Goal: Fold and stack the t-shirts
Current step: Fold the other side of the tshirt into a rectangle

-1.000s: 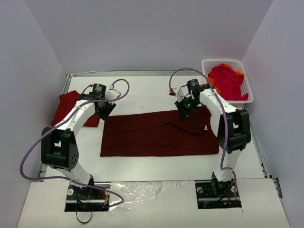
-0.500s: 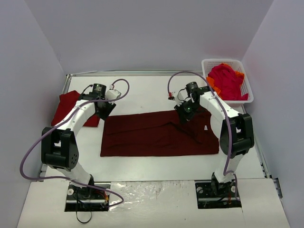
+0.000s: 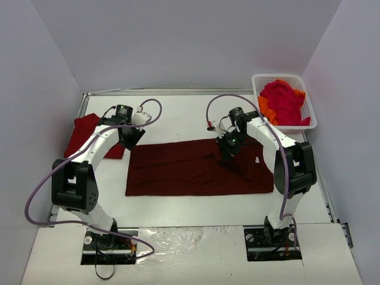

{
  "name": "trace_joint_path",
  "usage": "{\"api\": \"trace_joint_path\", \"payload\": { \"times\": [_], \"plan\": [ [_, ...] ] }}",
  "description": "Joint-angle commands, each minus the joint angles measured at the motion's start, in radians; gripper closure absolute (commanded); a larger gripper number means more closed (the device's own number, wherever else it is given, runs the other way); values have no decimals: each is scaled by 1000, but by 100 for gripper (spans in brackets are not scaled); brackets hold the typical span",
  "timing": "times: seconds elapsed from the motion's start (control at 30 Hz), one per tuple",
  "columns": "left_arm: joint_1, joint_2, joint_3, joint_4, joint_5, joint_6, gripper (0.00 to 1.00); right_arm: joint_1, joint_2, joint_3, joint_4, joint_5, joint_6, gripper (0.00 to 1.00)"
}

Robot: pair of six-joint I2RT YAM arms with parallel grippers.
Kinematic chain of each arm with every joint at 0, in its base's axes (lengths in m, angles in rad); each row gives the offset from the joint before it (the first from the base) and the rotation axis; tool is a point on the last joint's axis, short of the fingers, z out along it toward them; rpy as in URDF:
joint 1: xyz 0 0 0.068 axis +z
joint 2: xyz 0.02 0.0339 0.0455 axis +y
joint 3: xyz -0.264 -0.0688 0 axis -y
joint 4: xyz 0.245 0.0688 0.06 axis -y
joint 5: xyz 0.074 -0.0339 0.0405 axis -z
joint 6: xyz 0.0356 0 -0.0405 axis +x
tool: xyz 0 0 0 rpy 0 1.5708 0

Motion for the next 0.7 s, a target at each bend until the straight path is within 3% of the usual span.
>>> {"api": "trace_joint_path", "payload": {
  "times": [0.0,0.1,0.2,0.27,0.43,0.6,0.67],
  "plan": [
    [6,-31,-2,-9,19,-12,63,18,10,-11,-59,-79,-30,100],
    [6,-35,-10,-3,13,-10,63,35,48,-8,-78,-105,-56,100],
    [6,-35,-13,-1,12,-10,63,63,94,5,-111,-124,-78,91],
    [6,-34,-13,-1,12,-10,63,74,116,8,-119,-127,-81,75],
    [6,-31,-15,2,15,-9,63,84,130,12,-130,-133,-85,64],
    [6,-35,-15,2,24,-10,63,80,99,32,-145,-112,-87,66],
    [6,-44,-18,2,59,-13,63,68,75,41,-145,-93,-82,72]
  ]
}}
